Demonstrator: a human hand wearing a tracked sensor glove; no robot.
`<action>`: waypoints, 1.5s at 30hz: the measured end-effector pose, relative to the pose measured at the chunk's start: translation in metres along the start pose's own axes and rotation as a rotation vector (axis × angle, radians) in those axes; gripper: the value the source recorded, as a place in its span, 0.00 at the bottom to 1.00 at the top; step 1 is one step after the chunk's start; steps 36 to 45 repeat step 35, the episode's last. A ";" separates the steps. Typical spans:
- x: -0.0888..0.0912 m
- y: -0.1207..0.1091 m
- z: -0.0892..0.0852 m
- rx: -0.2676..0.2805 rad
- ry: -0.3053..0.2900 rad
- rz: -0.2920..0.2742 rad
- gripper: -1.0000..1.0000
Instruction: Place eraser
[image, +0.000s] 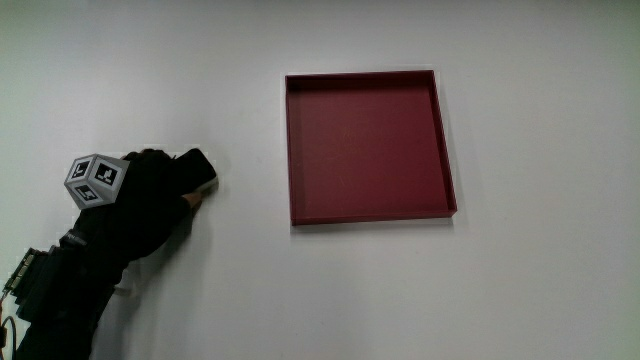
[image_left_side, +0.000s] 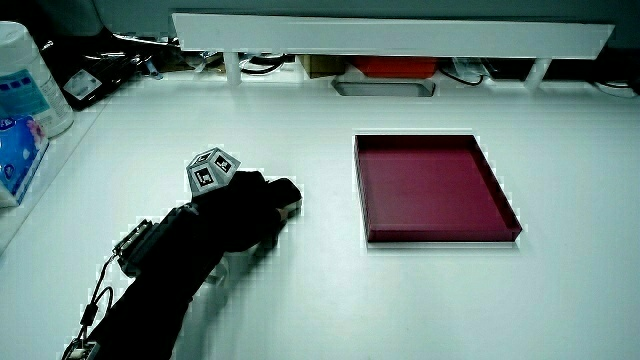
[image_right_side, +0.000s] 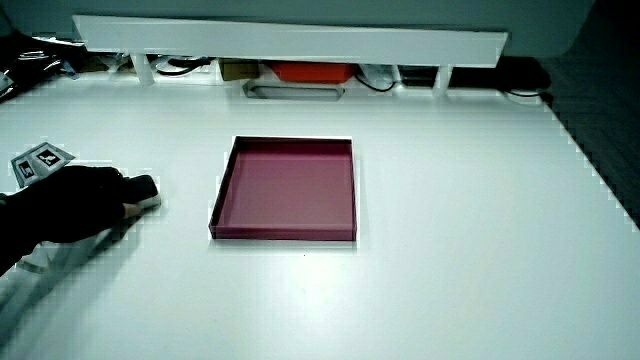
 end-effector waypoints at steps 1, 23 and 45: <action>0.002 -0.001 0.001 -0.004 -0.005 0.000 0.45; 0.060 -0.080 0.028 0.032 0.074 -0.151 0.00; 0.116 -0.139 0.005 -0.172 -0.026 -0.432 0.00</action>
